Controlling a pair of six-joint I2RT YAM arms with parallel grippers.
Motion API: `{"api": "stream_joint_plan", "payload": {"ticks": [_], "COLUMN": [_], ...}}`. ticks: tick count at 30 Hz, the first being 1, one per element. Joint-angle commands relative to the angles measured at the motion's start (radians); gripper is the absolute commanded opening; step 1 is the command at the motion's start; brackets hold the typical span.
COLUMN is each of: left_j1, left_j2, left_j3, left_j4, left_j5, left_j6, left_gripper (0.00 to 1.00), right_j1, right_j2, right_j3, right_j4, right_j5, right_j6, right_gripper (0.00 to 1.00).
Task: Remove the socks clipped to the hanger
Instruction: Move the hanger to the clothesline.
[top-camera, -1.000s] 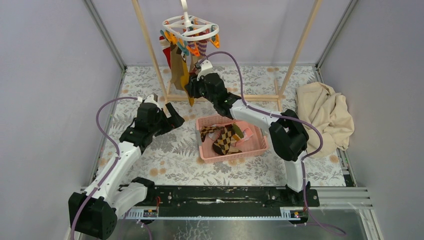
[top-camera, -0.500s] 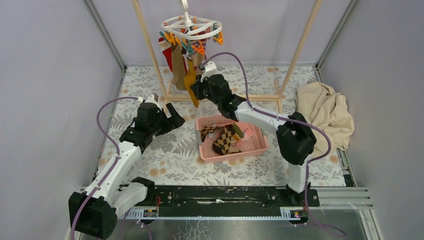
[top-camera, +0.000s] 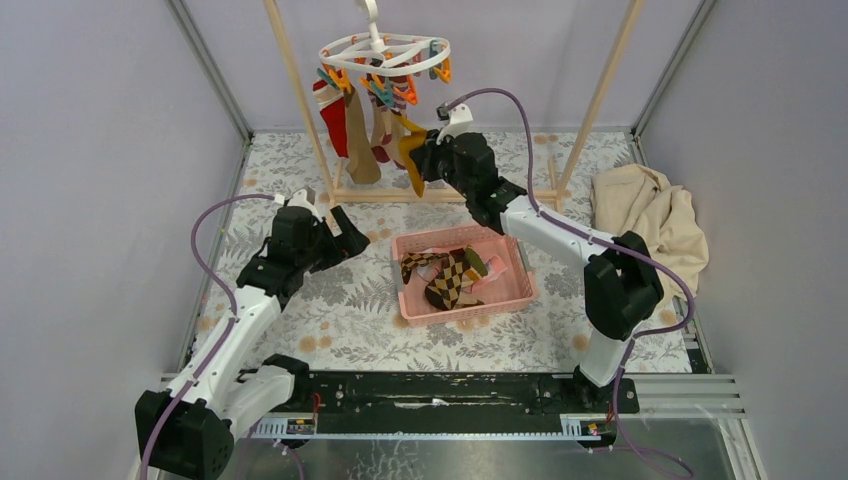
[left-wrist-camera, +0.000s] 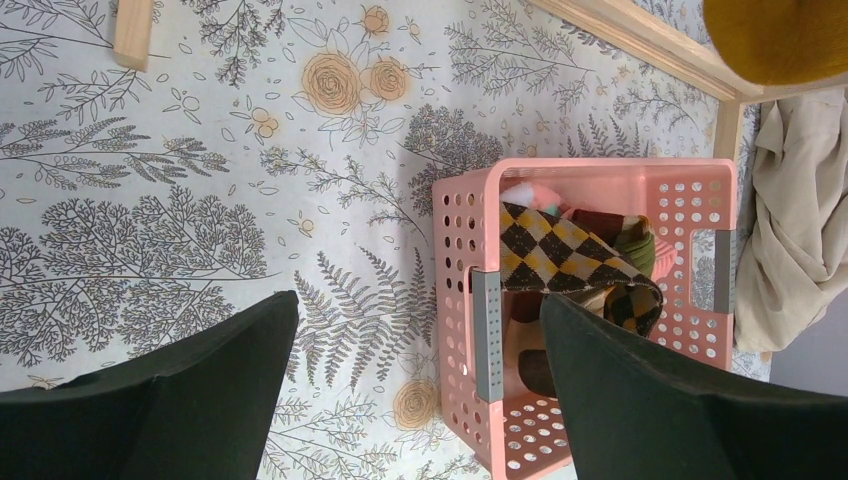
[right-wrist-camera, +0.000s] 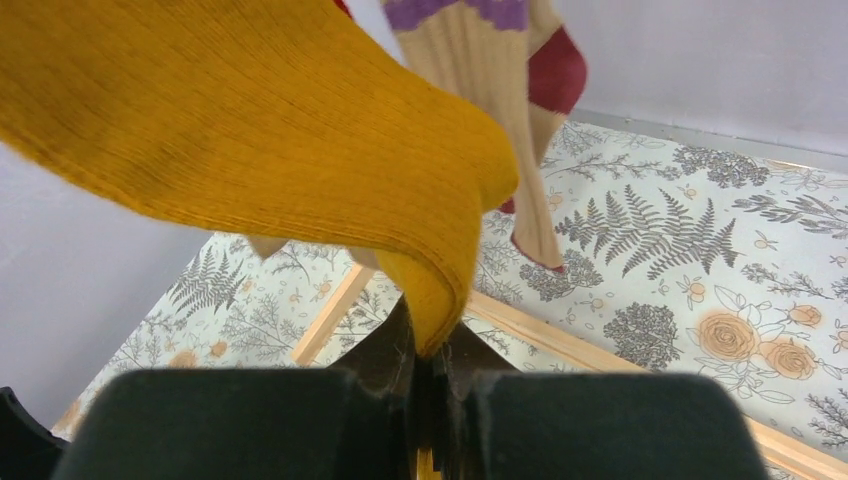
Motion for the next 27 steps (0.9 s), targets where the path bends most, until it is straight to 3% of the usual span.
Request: {"api": "stream_joint_plan", "payload": {"ticks": [1, 27], "left_j1": [0.010, 0.010], "left_j2": [-0.019, -0.024], "left_j3": [-0.013, 0.000], "left_j4": [-0.002, -0.016], "left_j5": [0.012, 0.020], "left_j6": [0.005, 0.009], "left_gripper": [0.99, 0.99], "right_j1": [-0.032, -0.178], "right_j2": [-0.057, -0.111], "right_j3": [0.002, -0.020], "right_j4": [0.023, -0.032], "right_j5": [-0.043, -0.156], "right_j6": [0.032, 0.083], "right_gripper": [0.08, 0.09]}}
